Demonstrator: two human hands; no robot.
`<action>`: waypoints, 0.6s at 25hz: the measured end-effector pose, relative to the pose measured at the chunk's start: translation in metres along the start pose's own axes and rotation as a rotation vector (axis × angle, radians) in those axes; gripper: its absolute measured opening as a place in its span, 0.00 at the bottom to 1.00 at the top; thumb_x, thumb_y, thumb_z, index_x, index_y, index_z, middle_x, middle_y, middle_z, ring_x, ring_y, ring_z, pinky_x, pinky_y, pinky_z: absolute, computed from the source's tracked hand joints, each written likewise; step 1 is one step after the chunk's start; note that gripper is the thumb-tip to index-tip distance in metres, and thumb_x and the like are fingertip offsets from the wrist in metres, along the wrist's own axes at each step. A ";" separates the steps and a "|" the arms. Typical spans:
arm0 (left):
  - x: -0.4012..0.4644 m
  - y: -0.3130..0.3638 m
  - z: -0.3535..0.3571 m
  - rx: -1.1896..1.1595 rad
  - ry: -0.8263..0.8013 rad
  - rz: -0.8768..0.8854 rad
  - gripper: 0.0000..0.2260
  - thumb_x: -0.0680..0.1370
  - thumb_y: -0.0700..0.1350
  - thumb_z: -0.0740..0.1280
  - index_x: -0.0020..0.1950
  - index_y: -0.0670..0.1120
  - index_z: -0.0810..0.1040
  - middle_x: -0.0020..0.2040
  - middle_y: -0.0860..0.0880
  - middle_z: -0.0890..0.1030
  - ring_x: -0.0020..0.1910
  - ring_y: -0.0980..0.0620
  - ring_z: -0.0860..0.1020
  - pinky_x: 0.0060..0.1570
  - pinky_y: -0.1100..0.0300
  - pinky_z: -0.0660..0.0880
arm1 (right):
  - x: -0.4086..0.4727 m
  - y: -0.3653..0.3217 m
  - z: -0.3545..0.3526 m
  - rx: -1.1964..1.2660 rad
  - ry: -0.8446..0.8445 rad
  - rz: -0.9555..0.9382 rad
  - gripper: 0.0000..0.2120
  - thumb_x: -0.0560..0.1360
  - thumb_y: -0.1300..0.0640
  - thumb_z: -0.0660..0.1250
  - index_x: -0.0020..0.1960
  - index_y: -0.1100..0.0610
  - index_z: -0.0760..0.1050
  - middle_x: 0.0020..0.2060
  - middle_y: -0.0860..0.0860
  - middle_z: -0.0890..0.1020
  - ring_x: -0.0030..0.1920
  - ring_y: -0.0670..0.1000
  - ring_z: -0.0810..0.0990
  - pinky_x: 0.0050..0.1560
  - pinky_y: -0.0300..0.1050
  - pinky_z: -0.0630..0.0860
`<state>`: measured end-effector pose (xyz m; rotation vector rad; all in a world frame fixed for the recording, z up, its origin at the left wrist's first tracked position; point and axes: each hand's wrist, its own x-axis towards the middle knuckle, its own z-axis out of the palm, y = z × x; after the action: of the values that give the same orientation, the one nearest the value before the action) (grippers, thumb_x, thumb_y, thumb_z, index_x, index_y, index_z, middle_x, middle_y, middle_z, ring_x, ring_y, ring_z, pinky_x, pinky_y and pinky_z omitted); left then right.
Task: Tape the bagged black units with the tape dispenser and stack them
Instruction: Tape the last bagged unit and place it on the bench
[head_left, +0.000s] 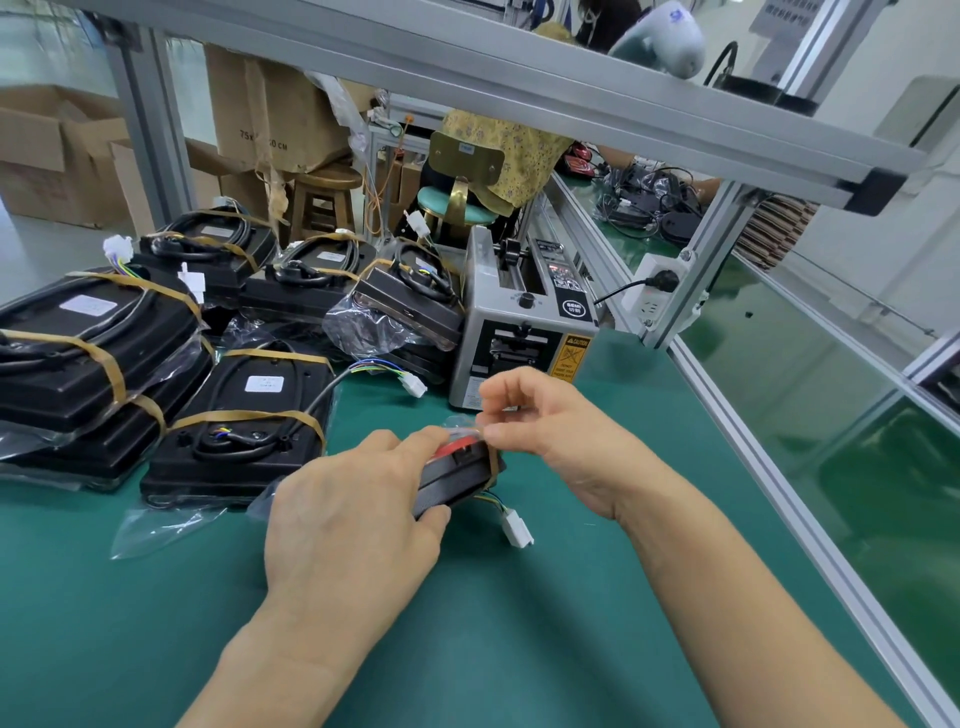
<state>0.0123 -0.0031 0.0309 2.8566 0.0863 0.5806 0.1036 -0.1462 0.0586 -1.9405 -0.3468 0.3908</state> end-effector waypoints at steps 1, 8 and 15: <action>0.000 0.000 0.000 -0.001 -0.005 0.002 0.25 0.53 0.47 0.82 0.49 0.54 0.84 0.28 0.52 0.78 0.23 0.44 0.76 0.23 0.59 0.70 | 0.000 0.003 0.002 0.105 0.014 0.018 0.15 0.73 0.72 0.67 0.49 0.52 0.74 0.46 0.50 0.76 0.49 0.49 0.76 0.56 0.43 0.73; -0.001 -0.001 0.001 0.005 -0.012 -0.052 0.23 0.59 0.50 0.79 0.54 0.59 0.81 0.31 0.53 0.78 0.27 0.44 0.77 0.27 0.58 0.70 | -0.008 0.027 0.023 0.378 0.088 0.023 0.16 0.72 0.70 0.69 0.52 0.50 0.75 0.52 0.45 0.78 0.53 0.43 0.76 0.49 0.31 0.72; 0.000 0.001 0.000 0.043 -0.043 -0.056 0.24 0.58 0.52 0.80 0.53 0.60 0.82 0.32 0.54 0.78 0.27 0.46 0.78 0.27 0.61 0.65 | -0.022 0.032 0.021 0.049 0.175 -0.239 0.09 0.72 0.66 0.71 0.47 0.53 0.83 0.54 0.46 0.77 0.55 0.41 0.76 0.58 0.32 0.69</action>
<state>0.0126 -0.0039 0.0317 2.8963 0.1729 0.5118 0.0766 -0.1508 0.0236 -1.8438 -0.4443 0.0731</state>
